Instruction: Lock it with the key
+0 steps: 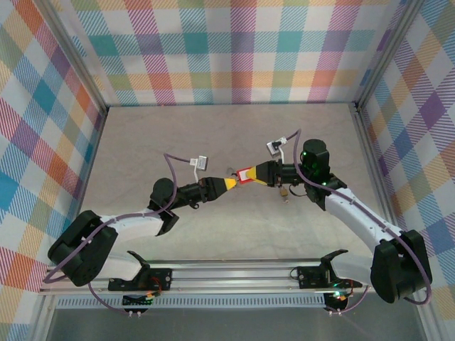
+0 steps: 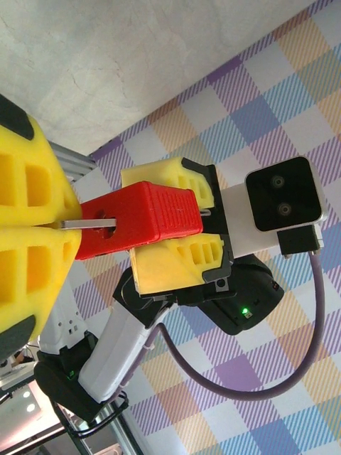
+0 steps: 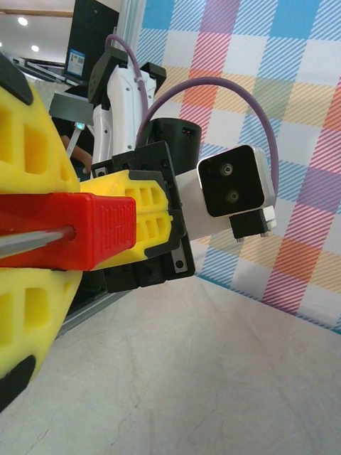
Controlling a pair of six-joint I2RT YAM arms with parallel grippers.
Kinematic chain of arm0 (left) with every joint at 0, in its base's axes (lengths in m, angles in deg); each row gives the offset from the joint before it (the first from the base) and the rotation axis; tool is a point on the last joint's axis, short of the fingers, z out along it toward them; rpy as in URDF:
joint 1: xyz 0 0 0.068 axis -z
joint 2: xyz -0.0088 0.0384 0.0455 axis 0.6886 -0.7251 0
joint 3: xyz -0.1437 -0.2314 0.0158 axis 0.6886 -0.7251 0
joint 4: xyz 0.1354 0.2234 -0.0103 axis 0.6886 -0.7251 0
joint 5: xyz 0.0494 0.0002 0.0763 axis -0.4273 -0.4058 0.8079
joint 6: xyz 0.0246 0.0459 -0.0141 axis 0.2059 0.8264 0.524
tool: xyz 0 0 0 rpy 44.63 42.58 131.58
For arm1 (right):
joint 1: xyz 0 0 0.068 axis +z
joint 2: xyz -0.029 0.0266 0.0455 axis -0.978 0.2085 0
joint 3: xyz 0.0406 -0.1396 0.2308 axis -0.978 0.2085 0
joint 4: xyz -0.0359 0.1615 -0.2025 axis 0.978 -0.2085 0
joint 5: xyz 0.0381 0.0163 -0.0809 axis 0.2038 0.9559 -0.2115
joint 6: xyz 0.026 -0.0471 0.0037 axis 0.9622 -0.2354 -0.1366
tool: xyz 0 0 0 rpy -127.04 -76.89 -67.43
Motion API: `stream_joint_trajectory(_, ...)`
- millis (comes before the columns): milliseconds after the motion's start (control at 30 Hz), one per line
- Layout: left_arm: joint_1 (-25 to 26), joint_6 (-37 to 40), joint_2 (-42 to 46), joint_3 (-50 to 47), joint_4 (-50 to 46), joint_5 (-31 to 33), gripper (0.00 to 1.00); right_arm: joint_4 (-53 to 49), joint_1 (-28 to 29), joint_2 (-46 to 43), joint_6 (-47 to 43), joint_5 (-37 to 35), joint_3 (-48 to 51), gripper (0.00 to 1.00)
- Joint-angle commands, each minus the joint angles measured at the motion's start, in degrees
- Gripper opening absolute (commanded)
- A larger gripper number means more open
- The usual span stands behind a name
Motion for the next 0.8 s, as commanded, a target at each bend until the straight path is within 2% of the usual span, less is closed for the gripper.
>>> stream_joint_trajectory(0,-2.5,1.2,3.2,-2.3,5.4,3.4,0.0,3.3,-5.1,-2.3,0.5,-1.9,0.4,0.0)
stream_joint_trajectory(167,-2.5,0.2,1.7,-0.6,5.1,2.4,0.0,4.6,-5.0,-2.0,1.2,-1.2,1.2,0.0)
stream_joint_trajectory(300,-2.5,-0.5,0.3,0.6,5.1,1.6,0.27,5.9,-4.8,-1.6,2.2,-1.2,1.8,0.0)
stream_joint_trajectory(600,-2.5,-0.7,-0.8,1.7,4.9,0.8,0.49,6.3,-3.5,-0.8,2.2,-1.6,1.5,0.0)
stream_joint_trajectory(767,-2.5,-1.0,-2.3,2.5,4.9,0.3,0.53,6.0,-1.8,0.5,1.6,-1.8,1.0,0.0)
